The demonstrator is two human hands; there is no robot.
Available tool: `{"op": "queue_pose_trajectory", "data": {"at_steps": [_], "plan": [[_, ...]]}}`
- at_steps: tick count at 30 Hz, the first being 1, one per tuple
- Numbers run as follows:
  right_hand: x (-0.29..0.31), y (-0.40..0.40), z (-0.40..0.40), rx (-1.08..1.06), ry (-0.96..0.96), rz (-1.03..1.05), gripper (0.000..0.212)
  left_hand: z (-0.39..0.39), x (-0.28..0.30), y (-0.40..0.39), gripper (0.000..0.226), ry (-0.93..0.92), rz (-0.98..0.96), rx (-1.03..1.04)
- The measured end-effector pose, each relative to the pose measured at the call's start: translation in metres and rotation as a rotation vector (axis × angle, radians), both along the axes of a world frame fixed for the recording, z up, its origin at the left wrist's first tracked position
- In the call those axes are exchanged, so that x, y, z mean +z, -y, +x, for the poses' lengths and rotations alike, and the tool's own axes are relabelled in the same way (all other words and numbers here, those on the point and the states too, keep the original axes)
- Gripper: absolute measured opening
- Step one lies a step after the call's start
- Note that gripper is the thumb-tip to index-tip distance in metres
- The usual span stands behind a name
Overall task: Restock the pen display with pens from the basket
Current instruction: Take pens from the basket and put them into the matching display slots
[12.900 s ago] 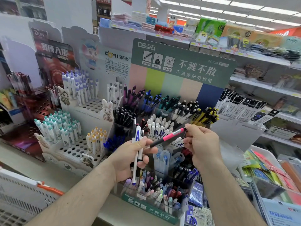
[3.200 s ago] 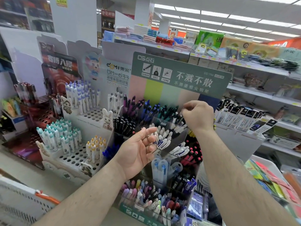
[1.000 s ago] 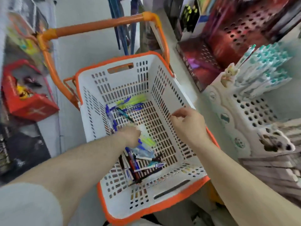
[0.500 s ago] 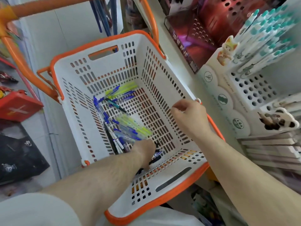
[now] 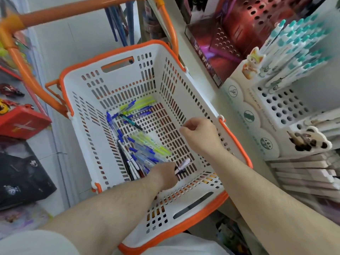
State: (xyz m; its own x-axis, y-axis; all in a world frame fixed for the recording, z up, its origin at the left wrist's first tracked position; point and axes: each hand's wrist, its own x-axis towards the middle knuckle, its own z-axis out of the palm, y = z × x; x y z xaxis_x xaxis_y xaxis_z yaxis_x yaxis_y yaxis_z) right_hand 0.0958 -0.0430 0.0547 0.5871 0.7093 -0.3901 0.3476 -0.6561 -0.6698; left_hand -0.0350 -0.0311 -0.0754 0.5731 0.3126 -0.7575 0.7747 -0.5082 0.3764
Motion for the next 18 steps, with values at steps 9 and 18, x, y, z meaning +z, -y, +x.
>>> {"op": "queue_pose_trajectory", "data": {"at_steps": [9,18], "plan": [[-0.044,-0.041,-0.022,0.228,-0.14,-0.366,0.023,-0.011,0.075,-0.11,0.045,0.246,-0.331,1.144],[-0.126,-0.039,-0.087,0.797,0.26,-0.59,0.032,-0.065,0.128,-0.136,0.008,0.456,-0.343,1.29]]}}
